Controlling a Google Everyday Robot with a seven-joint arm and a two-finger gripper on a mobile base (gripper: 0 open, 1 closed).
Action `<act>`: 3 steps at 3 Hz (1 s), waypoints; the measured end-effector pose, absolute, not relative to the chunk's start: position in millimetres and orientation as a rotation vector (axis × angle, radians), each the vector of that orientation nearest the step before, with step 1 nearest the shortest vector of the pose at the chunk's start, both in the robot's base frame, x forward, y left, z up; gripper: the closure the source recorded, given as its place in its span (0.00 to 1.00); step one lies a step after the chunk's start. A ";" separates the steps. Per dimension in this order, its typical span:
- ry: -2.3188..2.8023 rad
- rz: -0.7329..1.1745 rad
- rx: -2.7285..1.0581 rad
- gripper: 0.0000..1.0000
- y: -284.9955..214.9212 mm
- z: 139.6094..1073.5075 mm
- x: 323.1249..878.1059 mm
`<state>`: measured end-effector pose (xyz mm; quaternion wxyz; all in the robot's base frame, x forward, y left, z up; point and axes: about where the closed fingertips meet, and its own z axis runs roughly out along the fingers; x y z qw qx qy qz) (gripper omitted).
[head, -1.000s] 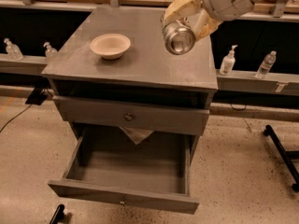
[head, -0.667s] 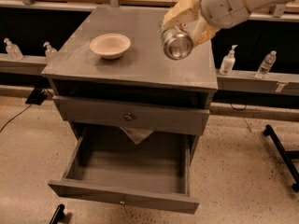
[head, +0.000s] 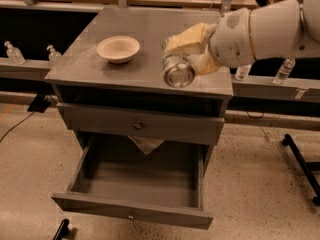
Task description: Place 7up can into middle drawer
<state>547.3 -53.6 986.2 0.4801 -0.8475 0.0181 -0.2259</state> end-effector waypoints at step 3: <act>0.348 -0.519 -1.938 1.00 -83.3 884.6 529.9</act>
Offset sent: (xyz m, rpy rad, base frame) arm -0.0166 0.0042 -0.0315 0.1423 0.0289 -0.0495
